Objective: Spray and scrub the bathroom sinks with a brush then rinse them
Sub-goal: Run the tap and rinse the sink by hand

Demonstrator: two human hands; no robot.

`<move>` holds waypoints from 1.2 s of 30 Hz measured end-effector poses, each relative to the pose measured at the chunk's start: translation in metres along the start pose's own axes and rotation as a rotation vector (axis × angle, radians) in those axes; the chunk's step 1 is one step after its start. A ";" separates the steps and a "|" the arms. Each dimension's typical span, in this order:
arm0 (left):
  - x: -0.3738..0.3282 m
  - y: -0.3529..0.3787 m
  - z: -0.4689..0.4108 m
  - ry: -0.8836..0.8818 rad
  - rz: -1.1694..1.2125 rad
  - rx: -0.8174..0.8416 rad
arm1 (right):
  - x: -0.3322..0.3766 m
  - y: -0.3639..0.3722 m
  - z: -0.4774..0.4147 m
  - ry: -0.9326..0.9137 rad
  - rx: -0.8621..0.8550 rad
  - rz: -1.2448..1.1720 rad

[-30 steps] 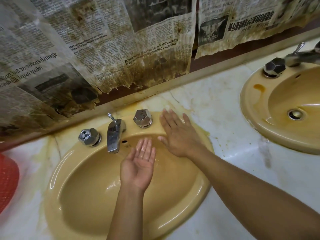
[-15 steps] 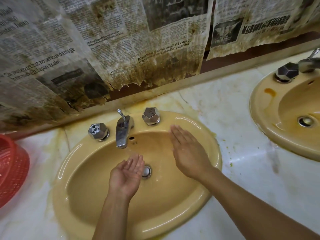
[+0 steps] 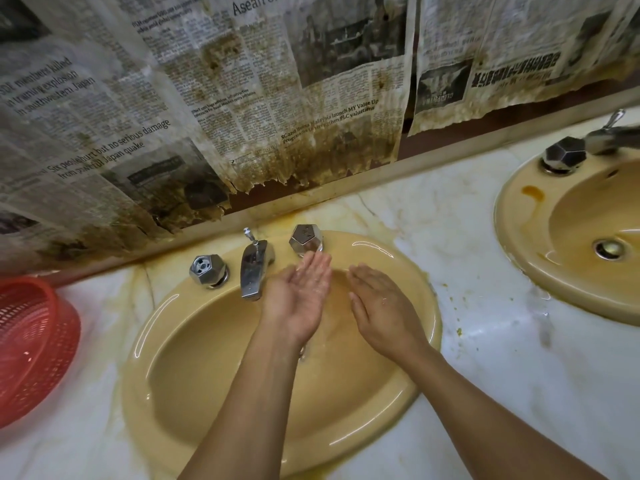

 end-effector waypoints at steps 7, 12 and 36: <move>-0.068 0.026 0.001 0.181 -0.369 -0.063 | 0.003 -0.002 0.002 -0.009 -0.006 0.005; -0.078 -0.022 0.025 0.383 -0.517 -0.133 | 0.007 -0.005 0.005 0.052 -0.178 -0.108; -0.124 -0.018 0.015 0.885 -1.549 -0.048 | 0.079 -0.007 -0.090 0.954 0.162 -1.523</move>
Point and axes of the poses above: each hand's wrist, its own z-axis away from the middle knuckle, its own y-axis out of the palm, x = y × z, the point moved 6 cm from there along -z, towards the middle knuckle, and after that the axes turned 11 degrees about -z, right-handed, at the moved point
